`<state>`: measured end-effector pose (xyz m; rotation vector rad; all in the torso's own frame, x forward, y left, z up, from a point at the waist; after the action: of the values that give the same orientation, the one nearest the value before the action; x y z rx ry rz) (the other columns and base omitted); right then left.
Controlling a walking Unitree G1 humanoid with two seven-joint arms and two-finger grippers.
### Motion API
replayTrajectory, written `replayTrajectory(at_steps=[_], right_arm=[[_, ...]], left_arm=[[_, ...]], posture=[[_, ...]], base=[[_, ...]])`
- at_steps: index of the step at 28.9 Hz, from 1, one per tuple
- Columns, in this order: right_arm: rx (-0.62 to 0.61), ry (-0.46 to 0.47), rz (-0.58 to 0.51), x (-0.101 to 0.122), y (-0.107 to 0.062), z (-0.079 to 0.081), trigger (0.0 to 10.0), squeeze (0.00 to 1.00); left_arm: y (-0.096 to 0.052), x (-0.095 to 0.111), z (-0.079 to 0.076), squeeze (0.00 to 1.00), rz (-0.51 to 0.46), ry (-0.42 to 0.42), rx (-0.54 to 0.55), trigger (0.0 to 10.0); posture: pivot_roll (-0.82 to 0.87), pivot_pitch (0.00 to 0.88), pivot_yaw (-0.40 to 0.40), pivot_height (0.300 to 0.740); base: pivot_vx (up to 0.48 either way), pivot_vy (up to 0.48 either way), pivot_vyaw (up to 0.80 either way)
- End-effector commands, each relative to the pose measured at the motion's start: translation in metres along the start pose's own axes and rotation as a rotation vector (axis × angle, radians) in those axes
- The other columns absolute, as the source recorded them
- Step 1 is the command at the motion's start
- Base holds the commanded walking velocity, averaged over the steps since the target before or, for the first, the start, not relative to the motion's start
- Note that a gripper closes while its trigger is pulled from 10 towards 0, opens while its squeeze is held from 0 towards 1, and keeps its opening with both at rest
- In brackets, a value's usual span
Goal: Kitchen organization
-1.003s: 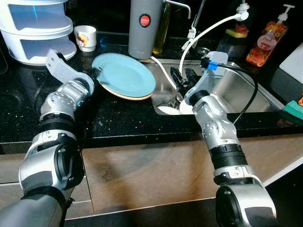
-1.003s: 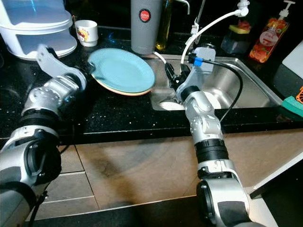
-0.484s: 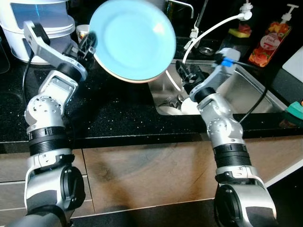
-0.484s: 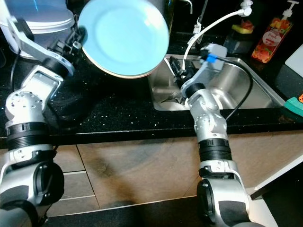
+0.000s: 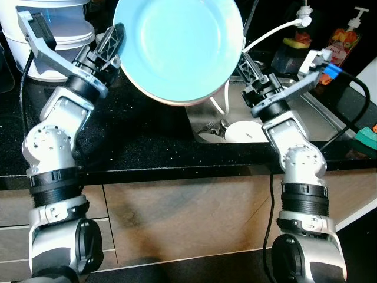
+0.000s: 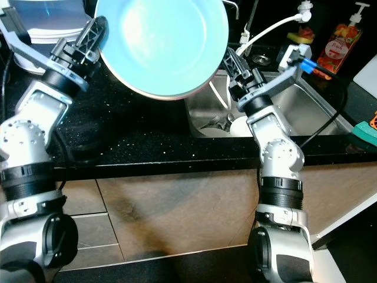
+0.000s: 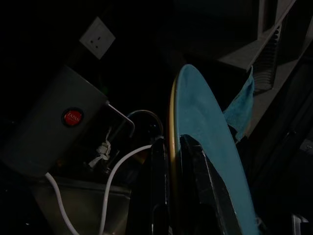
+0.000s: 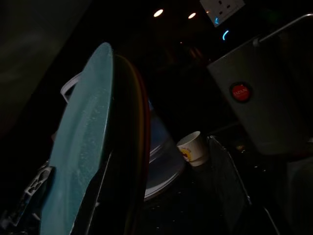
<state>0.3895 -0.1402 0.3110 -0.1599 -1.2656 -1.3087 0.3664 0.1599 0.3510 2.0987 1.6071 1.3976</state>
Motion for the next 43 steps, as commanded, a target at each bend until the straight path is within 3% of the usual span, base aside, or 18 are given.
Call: replayTrajectory(at_steps=[1,3,6,7,9,10,12,13,16,20,22,36,43], right_arm=[[-0.070,-0.047,0.064,-0.009,0.001,-0.011,10.0,0.00],[-0.193,-0.133,0.182,-0.032,-0.004,-0.032,10.0,0.00],[-0.263,-0.111,0.209,-0.041,-0.009,-0.045,10.0,0.00],[-0.329,-0.078,0.230,-0.048,-0.014,-0.056,10.0,0.00],[-0.341,-0.070,0.234,-0.048,-0.015,-0.058,10.0,0.00],[-0.355,-0.015,0.226,-0.050,-0.016,-0.061,10.0,0.00],[-0.295,0.161,0.187,-0.050,-0.013,-0.055,10.0,0.00],[-0.295,0.161,0.187,-0.050,-0.013,-0.055,10.0,0.00],[-0.120,0.320,0.156,-0.048,-0.006,-0.028,10.0,0.00],[-0.064,0.368,0.157,-0.049,-0.004,-0.018,10.0,0.00],[0.013,0.411,0.158,-0.055,-0.004,0.001,10.0,0.00],[0.073,0.441,0.185,-0.060,-0.004,0.015,10.0,0.00],[0.045,0.347,0.203,-0.060,-0.005,0.007,10.0,0.00]], left_arm=[[0.003,-0.006,-0.003,0.00,0.025,-0.001,-0.005,10.0],[0.000,0.004,0.009,0.00,-0.016,-0.015,0.071,10.0],[-0.004,0.011,0.018,0.00,-0.050,-0.024,0.129,10.0],[-0.010,0.018,0.023,0.00,-0.081,-0.025,0.167,10.0],[-0.011,0.019,0.023,0.00,-0.086,-0.024,0.173,10.0],[-0.013,0.021,0.023,0.00,-0.089,-0.023,0.174,10.0],[-0.020,0.019,0.022,0.00,-0.081,-0.018,0.183,10.0],[-0.020,0.019,0.022,0.00,-0.081,-0.018,0.183,10.0],[-0.025,0.013,0.022,0.00,-0.064,-0.019,0.192,10.0],[-0.025,0.011,0.022,0.00,-0.059,-0.024,0.196,10.0],[-0.025,0.005,0.023,0.00,-0.047,-0.035,0.203,10.0],[-0.026,-0.002,0.021,0.00,-0.029,-0.050,0.205,10.0],[-0.026,-0.002,0.022,0.00,-0.029,-0.050,0.210,10.0]], posture=[[0.06,0.000,-0.098,0.740],[0.06,0.000,-0.106,0.740],[0.07,0.000,-0.112,0.740],[0.08,0.000,-0.121,0.740],[0.08,0.000,-0.121,0.740],[0.08,0.000,-0.124,0.740],[0.09,0.000,-0.138,0.740],[0.09,0.000,-0.138,0.740],[0.09,0.000,-0.143,0.740],[0.09,0.000,-0.143,0.740],[0.09,0.001,-0.149,0.740],[0.09,0.008,-0.150,0.740],[0.09,0.008,-0.150,0.740]], base=[[0.000,0.000,0.00],[0.000,0.000,0.00],[0.000,0.000,0.00],[0.000,0.000,0.00],[0.000,0.000,0.00],[0.000,0.000,0.00],[0.000,0.000,0.00],[0.000,0.000,0.00],[0.000,0.000,0.00],[0.000,0.000,0.00],[0.000,0.000,0.00],[0.000,0.000,0.00],[0.000,0.000,0.00]])
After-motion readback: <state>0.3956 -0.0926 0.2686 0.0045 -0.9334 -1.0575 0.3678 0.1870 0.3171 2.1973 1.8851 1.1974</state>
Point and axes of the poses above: a point about 5 cm out from each wrist's last joint towards the gripper, its own y axis pointing out of the wrist towards the gripper, its own x axis along the axis of the wrist's last joint, z = x × y, the point moved 4 cm from there along y, pointing out of the wrist towards the gripper, and after that the axes turned 12 degrees about -y, right-handed, at the moved point
